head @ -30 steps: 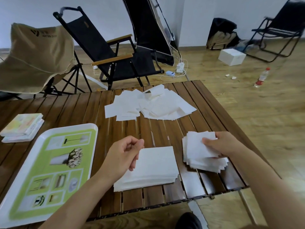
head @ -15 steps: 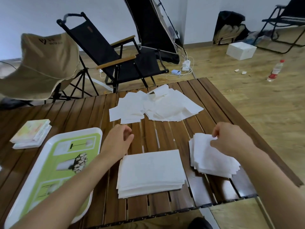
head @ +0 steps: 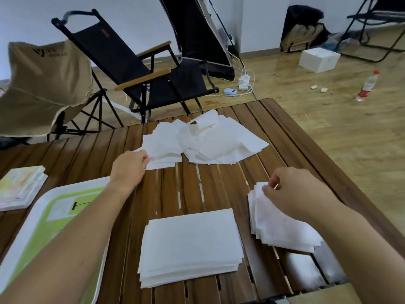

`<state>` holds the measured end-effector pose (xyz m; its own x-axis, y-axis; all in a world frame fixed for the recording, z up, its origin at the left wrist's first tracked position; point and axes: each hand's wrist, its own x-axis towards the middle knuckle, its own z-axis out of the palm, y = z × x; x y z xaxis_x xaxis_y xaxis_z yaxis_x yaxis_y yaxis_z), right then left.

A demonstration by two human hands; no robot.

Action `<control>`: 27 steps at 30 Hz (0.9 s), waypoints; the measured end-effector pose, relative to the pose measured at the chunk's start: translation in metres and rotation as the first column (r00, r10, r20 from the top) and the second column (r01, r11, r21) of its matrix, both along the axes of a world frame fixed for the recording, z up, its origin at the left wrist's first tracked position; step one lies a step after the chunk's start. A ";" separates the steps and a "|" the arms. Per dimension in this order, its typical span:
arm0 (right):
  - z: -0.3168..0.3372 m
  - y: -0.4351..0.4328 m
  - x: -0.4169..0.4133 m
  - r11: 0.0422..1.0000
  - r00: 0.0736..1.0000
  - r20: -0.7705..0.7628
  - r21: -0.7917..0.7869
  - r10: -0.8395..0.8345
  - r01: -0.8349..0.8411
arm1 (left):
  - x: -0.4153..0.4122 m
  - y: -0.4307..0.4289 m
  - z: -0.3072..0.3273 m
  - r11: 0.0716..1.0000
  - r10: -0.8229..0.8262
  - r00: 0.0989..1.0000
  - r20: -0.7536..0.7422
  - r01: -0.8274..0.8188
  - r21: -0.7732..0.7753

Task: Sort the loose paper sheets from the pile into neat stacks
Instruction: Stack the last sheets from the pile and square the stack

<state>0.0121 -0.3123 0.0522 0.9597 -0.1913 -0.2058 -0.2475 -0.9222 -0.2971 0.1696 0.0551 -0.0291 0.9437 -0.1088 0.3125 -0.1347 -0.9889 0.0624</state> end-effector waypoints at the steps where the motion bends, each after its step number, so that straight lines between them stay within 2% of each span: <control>1: 0.002 0.003 -0.001 1.000 1.000 0.008 0.002 0.007 -0.007 | -0.004 -0.001 0.002 1.000 0.005 1.000 0.013 -0.004 -0.025; 5: 0.009 0.016 -0.007 0.997 0.996 0.069 0.049 0.059 -0.062 | -0.034 -0.020 0.035 0.979 0.054 0.991 0.124 -0.028 -0.202; 7: 0.013 0.025 -0.011 0.979 0.987 0.106 0.153 0.118 -0.133 | -0.059 -0.034 0.061 0.946 -0.027 0.991 0.132 0.068 -0.316; 10: 0.013 0.042 -0.016 0.892 0.972 0.154 0.393 0.177 -0.225 | -0.113 -0.052 0.100 0.781 -0.166 0.986 0.024 0.146 -0.608; 12: 0.019 0.055 -0.021 0.759 0.974 0.133 0.611 0.183 -0.226 | -0.150 -0.061 0.120 0.597 -0.248 0.963 -0.108 0.064 -0.799; 14: 0.027 0.063 -0.027 0.551 0.971 0.090 0.810 0.224 -0.202 | -0.180 -0.064 0.130 0.406 -0.371 0.907 -0.199 -0.035 -0.913; 15: 0.032 0.065 -0.029 0.448 0.961 0.080 0.872 0.263 -0.196 | -0.190 -0.064 0.130 0.322 -0.424 0.874 -0.238 -0.100 -0.941; 17: 0.042 0.067 -0.036 0.343 0.934 0.064 0.920 0.352 -0.192 | -0.206 -0.062 0.125 0.234 -0.501 0.805 -0.317 -0.226 -0.946; 19: 0.041 0.068 -0.040 0.356 0.926 0.040 0.917 0.375 -0.183 | -0.215 -0.059 0.116 0.185 -0.557 0.742 -0.373 -0.327 -0.927; 21: 0.034 0.069 -0.040 0.433 0.950 0.022 0.887 0.312 -0.162 | -0.218 -0.056 0.110 0.138 -0.595 0.686 -0.419 -0.426 -0.894; 23: 0.025 0.071 -0.039 0.509 0.972 -0.011 0.853 0.235 -0.114 | -0.217 -0.051 0.102 0.202 -0.571 0.681 -0.458 -0.424 -0.883; 26: 0.021 0.072 -0.040 0.599 0.978 -0.117 0.801 0.172 -0.010 | -0.207 -0.045 0.083 0.343 -0.375 0.776 -0.507 -0.392 -0.854; 27: 0.020 0.073 -0.040 0.653 0.974 -0.149 0.758 0.172 0.001 | -0.204 -0.044 0.075 0.418 -0.296 0.804 -0.516 -0.377 -0.826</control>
<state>-0.0279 -0.2390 0.0723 0.8876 0.1920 -0.4186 -0.3092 -0.4253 -0.8506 -0.0344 0.0113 0.0461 0.9434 -0.0560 -0.3270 0.2933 -0.3201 0.9008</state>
